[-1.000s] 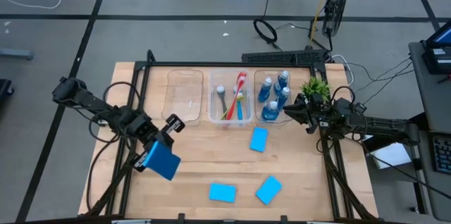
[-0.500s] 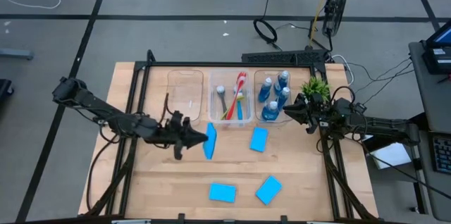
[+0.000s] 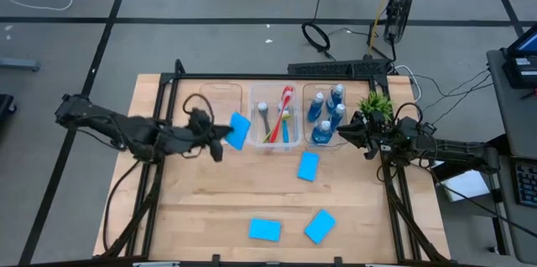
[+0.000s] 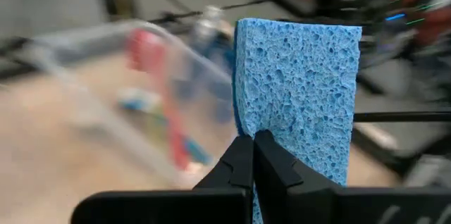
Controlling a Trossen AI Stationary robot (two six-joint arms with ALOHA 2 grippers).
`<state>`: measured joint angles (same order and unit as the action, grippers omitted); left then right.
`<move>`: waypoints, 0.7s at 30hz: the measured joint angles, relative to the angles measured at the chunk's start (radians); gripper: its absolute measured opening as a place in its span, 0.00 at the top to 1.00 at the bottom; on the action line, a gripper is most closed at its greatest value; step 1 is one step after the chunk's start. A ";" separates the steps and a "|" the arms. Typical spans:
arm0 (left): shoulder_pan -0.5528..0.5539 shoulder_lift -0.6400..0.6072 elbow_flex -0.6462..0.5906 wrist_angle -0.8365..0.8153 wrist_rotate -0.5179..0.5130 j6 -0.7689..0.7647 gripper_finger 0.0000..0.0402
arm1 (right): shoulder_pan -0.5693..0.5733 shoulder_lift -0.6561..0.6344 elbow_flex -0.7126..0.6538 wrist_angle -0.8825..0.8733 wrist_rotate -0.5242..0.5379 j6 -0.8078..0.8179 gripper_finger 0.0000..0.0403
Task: Pick & Place Kitchen Sink Supplies
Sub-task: Put the blue sponge into the left transparent bin
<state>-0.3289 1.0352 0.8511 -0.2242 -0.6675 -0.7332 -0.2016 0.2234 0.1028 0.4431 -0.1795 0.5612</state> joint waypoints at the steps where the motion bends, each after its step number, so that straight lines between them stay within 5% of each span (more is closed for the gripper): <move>1: 0.014 -0.004 0.038 -0.085 -0.018 0.012 1.00 | 0.000 0.000 0.000 0.000 0.000 0.000 0.79; 10: 0.216 0.037 0.310 -0.712 -0.051 0.220 1.00 | 0.000 0.000 0.000 -0.001 0.000 0.000 0.79; 21: 0.530 0.124 0.332 -0.761 0.005 0.811 1.00 | 0.000 0.000 0.000 0.000 0.079 0.000 0.79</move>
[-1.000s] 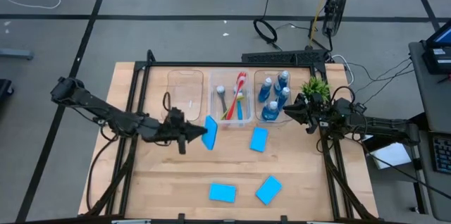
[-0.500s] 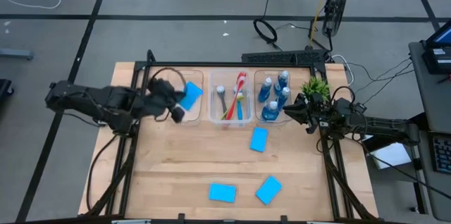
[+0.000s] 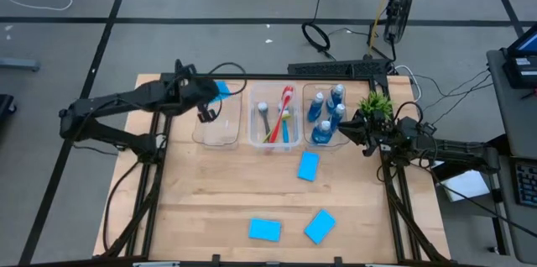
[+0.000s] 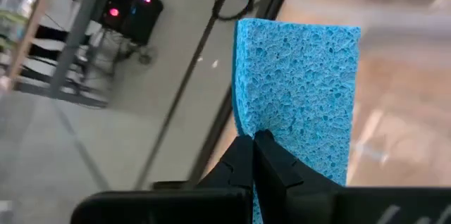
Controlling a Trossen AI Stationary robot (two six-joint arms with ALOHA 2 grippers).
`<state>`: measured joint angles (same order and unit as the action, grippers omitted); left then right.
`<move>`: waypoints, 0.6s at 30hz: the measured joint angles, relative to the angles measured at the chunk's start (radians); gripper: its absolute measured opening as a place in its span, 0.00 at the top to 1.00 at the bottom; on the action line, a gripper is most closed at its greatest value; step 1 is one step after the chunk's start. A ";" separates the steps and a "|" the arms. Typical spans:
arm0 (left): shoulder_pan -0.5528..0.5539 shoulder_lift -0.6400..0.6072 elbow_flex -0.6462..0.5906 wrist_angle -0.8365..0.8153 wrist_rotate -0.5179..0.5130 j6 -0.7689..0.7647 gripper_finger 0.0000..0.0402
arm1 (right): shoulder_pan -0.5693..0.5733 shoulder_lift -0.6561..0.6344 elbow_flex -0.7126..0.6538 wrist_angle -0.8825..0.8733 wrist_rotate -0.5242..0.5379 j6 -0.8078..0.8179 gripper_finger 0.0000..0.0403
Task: Pick & Place Kitchen Sink Supplies
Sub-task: Put the blue sponge into the left transparent bin
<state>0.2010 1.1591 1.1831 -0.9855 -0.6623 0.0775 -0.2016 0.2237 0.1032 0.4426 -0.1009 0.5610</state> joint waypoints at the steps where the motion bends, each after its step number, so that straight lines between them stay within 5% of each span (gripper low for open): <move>1: 0.026 0.012 0.000 0.005 0.009 0.053 1.00 | 0.000 0.000 0.000 0.000 0.000 0.000 0.79; 8: 0.217 0.100 -0.001 0.082 0.207 0.304 1.00 | 0.000 0.000 0.000 -0.003 0.000 0.000 0.79; 18: 0.409 0.179 -0.002 0.105 0.493 0.446 1.00 | 0.000 0.000 0.000 -0.013 -0.004 -0.044 0.79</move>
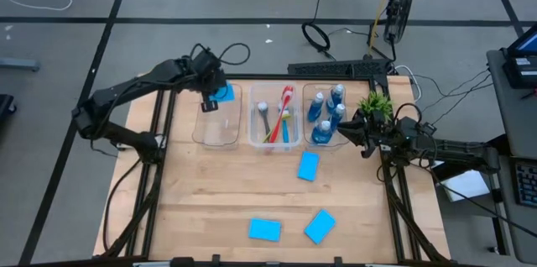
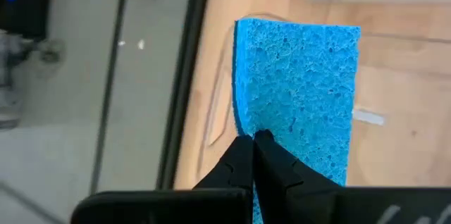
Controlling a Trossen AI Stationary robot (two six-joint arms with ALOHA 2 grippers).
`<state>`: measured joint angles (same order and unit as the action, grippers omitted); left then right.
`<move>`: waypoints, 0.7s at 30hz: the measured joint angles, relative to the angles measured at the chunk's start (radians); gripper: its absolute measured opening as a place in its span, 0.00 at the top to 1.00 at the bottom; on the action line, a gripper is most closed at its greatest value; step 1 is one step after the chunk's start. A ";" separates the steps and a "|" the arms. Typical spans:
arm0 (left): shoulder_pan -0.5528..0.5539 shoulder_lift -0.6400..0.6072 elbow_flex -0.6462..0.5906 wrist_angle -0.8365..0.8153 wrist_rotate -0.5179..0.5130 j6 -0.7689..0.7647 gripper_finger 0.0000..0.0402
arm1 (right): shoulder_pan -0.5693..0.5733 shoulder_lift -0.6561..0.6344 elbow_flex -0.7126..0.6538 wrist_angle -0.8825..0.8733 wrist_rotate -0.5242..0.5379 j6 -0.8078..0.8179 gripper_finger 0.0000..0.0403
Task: Pick & Place Kitchen Sink Supplies
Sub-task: Put the blue sponge into the left transparent bin
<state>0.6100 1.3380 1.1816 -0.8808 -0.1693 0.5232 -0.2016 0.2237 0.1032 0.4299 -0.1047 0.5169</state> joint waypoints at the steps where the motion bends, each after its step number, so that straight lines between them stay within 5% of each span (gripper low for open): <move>1: 0.009 0.007 0.000 0.000 0.022 0.005 1.00 | 0.000 0.000 0.000 -0.002 0.000 -0.022 0.79; 21: 0.113 0.196 0.000 -0.008 0.180 0.104 1.00 | 0.000 0.000 0.000 -0.133 -0.001 -0.138 0.79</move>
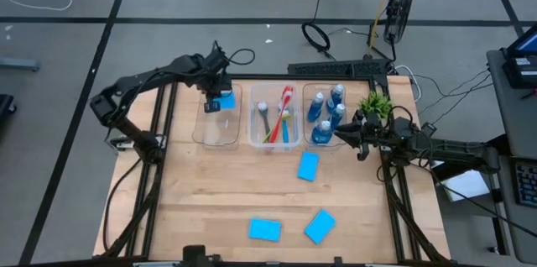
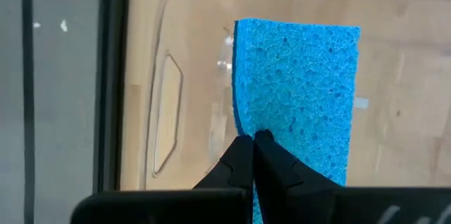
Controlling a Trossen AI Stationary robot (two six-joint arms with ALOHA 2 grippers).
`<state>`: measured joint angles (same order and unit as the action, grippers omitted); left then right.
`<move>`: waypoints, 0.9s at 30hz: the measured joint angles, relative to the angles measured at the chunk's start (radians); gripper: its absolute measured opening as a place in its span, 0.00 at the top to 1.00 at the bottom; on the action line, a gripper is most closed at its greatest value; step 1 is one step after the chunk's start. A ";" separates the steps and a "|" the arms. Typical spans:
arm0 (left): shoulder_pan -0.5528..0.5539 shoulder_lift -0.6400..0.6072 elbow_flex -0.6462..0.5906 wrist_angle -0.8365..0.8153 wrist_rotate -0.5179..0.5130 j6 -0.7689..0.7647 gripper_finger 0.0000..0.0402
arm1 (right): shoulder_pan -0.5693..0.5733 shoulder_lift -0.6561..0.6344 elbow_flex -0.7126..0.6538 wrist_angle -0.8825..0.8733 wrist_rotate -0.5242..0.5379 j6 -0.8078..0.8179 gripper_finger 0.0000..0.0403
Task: Pick & Place Kitchen Sink Supplies
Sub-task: Put the blue sponge into the left transparent bin
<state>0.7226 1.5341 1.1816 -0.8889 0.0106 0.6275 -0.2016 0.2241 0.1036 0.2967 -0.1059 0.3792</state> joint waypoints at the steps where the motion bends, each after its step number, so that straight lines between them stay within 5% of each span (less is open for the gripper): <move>1: 0.004 0.012 0.000 0.000 0.000 0.012 1.00 | 0.000 -0.001 0.000 0.003 0.000 0.000 0.79; 19: 0.020 0.163 0.000 0.023 -0.036 0.076 0.99 | 0.000 -0.001 0.000 0.004 0.001 0.018 0.79; 27: 0.020 0.163 0.000 0.029 -0.043 0.066 0.88 | 0.000 -0.001 0.000 0.004 0.001 0.029 0.79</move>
<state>0.7429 1.6966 1.1812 -0.8597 -0.0321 0.6939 -0.2012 0.2234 0.1036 0.3008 -0.1051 0.4084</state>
